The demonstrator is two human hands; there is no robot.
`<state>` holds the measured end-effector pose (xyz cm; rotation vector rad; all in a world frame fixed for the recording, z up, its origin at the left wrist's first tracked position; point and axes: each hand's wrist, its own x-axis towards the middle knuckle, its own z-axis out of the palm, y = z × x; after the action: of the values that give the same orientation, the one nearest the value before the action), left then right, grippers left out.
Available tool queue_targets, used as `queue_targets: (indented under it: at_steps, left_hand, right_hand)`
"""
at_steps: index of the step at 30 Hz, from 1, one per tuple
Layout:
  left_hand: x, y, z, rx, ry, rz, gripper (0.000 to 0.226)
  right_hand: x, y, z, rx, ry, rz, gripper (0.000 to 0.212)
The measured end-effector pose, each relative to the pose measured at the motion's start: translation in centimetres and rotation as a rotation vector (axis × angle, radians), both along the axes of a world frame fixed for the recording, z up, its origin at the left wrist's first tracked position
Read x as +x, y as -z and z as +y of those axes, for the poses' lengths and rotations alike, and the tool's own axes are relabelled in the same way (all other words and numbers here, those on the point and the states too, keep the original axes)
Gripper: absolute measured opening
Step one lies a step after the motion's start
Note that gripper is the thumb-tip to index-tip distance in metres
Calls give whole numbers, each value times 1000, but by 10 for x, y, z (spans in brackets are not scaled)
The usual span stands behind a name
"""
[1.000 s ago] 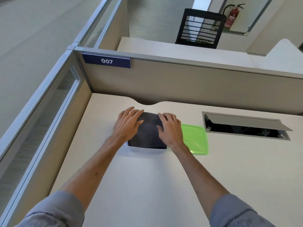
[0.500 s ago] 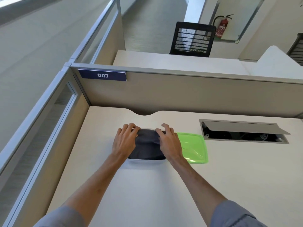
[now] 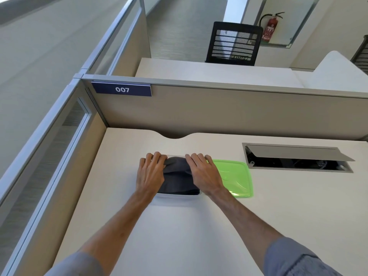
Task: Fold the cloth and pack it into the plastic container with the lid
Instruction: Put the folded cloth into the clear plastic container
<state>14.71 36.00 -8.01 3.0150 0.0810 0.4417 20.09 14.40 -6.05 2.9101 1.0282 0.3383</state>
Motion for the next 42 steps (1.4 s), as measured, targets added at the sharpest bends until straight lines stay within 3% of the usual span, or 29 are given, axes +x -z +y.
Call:
queue_targets:
  at_steps: [5, 10, 15, 21, 23, 26, 30, 33, 37, 42]
  left_hand:
    - [-2, 5, 1, -90, 79, -41, 27]
    - [-1, 4, 1, -89, 91, 51, 22]
    - [-1, 0, -4, -66, 70, 139, 33]
    - [-2, -3, -2, -80, 111, 187, 40]
    - [-6, -5, -2, -88, 119, 192, 39]
    - [-11, -14, -1, -130, 120, 167, 29]
    - [-21, -19, 0, -134, 164, 52, 20]
    - [-30, -15, -4, -174, 178, -43, 22]
    - [-44, -9, -21, -241, 198, -95, 26]
    - [-59, -10, -57, -400, 192, -83, 31]
  right_hand:
    - [0, 5, 1, 20, -69, -1, 36]
    - [-5, 5, 7, -21, -9, 98, 53]
    - [-9, 1, 12, -97, 41, 201, 61]
    - [-11, 0, 12, -52, 34, 264, 70]
    - [-13, -5, 11, 17, 32, 269, 70]
    - [-17, -14, 0, 280, 65, 196, 61]
    - [-34, -8, -35, 481, 273, 91, 63]
    - [-54, 8, -66, 398, 431, 243, 60]
    - [-79, 28, -92, 163, 401, 348, 50]
    - [-83, 34, -96, 55, 385, 362, 31]
